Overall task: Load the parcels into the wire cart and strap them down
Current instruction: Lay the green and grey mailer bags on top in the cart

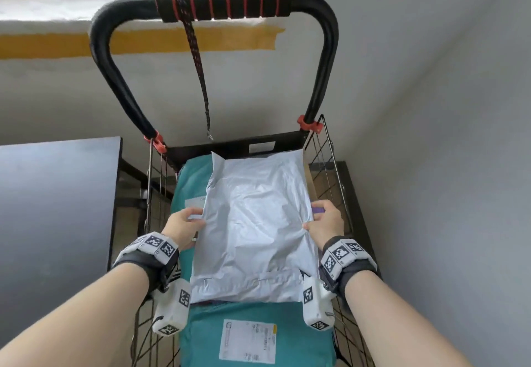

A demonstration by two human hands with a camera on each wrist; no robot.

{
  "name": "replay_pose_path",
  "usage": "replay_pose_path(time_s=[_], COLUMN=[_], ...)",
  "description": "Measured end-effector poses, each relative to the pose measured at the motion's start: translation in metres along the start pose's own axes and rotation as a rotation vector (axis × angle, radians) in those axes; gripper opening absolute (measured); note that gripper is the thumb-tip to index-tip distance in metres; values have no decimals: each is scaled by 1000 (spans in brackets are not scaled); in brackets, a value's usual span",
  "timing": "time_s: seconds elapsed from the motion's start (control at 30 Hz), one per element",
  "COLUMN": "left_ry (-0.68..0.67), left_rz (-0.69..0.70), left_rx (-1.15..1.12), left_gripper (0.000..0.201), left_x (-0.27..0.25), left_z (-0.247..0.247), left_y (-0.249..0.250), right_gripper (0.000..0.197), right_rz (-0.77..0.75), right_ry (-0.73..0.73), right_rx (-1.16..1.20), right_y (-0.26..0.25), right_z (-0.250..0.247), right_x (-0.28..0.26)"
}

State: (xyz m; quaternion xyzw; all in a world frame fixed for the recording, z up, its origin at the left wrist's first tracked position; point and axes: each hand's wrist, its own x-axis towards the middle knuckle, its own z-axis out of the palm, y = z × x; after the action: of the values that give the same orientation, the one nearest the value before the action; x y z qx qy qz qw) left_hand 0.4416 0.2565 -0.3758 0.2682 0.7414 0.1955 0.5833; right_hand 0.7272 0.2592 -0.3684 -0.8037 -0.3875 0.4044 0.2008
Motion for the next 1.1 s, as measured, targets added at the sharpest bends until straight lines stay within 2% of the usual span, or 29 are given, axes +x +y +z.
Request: replay_pose_path(time_s=[0.3,0.4,0.5,0.6,0.7,0.77,0.9,1.1], left_ry=[44,68,42,58,111,125,125,102], left_rz=[-4,-23,-16,13,37,66,65,-5], left_rx=[21,50,115,183,232,273,422,584], left_gripper=[25,30,43,59,80,85,79,57], left_x=[44,50,51,49,44,39,30,-1], left_z=[46,54,61,66,67,68,66,51], left_y=[-4,-11,-17,-23,-30,-34,-43,-47], right_gripper=[37,38,59,76,78,75,73,63], right_rz=[39,-14,-73,-300,-552,-554,-446,-447], right_ry=[211,127,-21,-75,-237,-297,-309,-308], right_rx=[-7,-35,-181,-548,-810,-886,-897,-867], right_y=[11,17,28,42,51,55,54,35], right_z=[33,41,50,57,62,64,63,51], right_x=[36,40,37,29,28,31,33,13])
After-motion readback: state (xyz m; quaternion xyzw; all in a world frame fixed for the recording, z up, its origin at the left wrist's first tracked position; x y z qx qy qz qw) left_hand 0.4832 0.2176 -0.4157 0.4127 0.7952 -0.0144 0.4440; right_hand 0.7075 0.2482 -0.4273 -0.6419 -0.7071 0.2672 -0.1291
